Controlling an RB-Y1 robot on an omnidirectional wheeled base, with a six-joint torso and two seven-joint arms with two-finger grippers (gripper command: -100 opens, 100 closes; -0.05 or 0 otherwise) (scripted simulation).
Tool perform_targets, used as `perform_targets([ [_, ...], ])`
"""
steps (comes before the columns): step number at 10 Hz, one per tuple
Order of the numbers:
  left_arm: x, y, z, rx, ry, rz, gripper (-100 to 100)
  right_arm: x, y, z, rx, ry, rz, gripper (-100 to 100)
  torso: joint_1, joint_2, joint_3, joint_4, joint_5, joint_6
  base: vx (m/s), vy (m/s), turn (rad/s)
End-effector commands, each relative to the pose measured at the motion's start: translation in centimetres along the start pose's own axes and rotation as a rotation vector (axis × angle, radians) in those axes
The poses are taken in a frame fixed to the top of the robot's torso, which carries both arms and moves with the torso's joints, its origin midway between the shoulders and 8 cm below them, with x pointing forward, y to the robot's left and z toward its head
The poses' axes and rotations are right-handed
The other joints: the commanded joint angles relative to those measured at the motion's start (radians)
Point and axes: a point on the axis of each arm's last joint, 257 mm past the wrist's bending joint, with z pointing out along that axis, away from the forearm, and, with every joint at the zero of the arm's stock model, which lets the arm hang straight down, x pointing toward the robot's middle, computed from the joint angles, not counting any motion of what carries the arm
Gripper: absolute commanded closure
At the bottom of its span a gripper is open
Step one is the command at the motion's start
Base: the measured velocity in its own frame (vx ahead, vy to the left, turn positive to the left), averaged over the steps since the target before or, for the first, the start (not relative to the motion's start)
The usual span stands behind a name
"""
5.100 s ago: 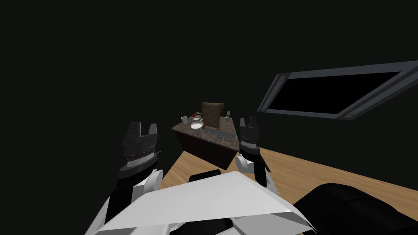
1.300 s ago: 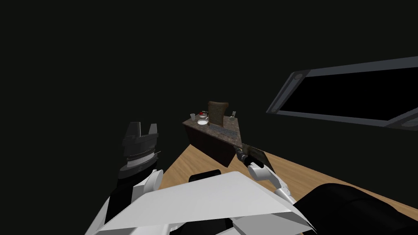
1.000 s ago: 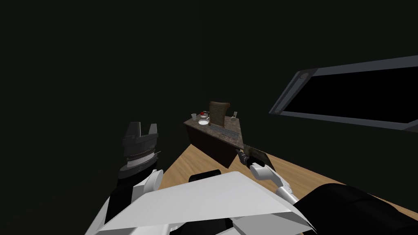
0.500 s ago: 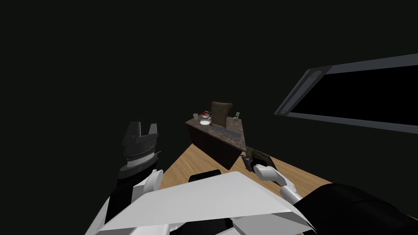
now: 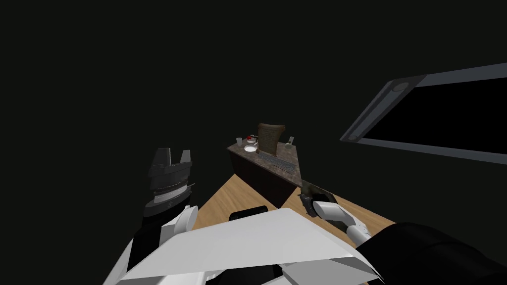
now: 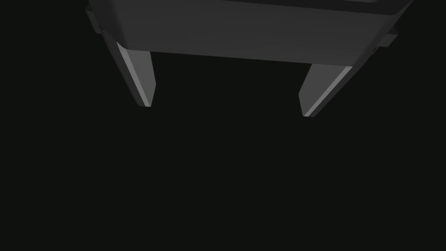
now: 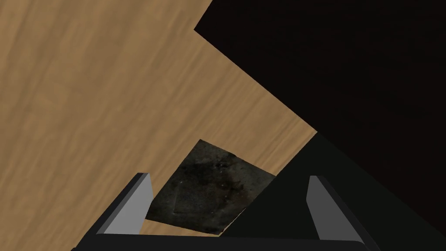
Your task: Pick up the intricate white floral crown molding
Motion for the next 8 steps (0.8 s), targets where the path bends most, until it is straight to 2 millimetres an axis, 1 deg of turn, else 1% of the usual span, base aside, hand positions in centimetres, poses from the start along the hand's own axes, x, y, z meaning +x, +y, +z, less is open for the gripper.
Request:
perform_targets([
  [1, 0.0, 0.0, 0.0, 0.0, 0.0, 0.0, 0, -0.5, -1.6, 0.1, 0.056, 0.001, 0.009, -100, 0.0, 0.0, 0.0, 0.0, 0.0, 0.0, 0.017, -0.006, -0.021],
  [2, 0.0, 0.0, 0.0, 0.0, 0.0, 0.0, 0, -2.8, -2.9, -0.4, 0.11, -0.015, 0.036, -100, 0.0, 0.001, 0.0, 0.0, 0.0, 0.0, 0.028, -0.001, 0.183],
  [3, 0.0, 0.0, 0.0, 0.0, 0.0, 0.0, 0, -3.2, -4.5, -0.4, 0.154, -0.017, 0.047, -100, 0.001, 0.0, 0.0, 0.0, 0.0, -0.001, 0.036, -0.01, 0.106],
  [4, 0.0, 0.0, 0.0, 0.0, 0.0, 0.0, 0, -3.2, -5.4, -0.4, 0.187, -0.015, 0.051, -100, 0.0, -0.001, 0.0, 0.0, 0.0, 0.0, 0.022, -0.008, -0.012],
  [5, 0.0, 0.0, 0.0, 0.0, 0.0, 0.0, 0, -5.4, -6.0, -1.2, 0.225, -0.031, 0.076, -100, 0.001, 0.0, 0.0, 0.0, 0.0, 0.0, 0.036, -0.008, 0.146],
  [6, 0.0, 0.0, 0.0, 0.0, 0.0, 0.0, 0, -5.8, -7.7, -1.4, 0.273, -0.033, 0.093, -100, 0.0, -0.001, 0.0, 0.0, 0.0, -0.001, 0.039, -0.016, 0.135],
  [7, 0.0, 0.0, 0.0, 0.0, 0.0, 0.0, 0, -5.8, -8.8, -1.6, 0.308, -0.032, 0.1, -100, 0.0, -0.001, -0.001, 0.0, 0.0, 0.0, 0.019, -0.01, 0.003],
  [8, 0.0, 0.0, 0.0, 0.0, 0.0, 0.0, 0, -7.9, -9.1, -2.6, 0.339, -0.045, 0.131, -100, 0.0, 0.0, 0.0, 0.0, 0.0, 0.0, 0.042, -0.004, 0.177],
])
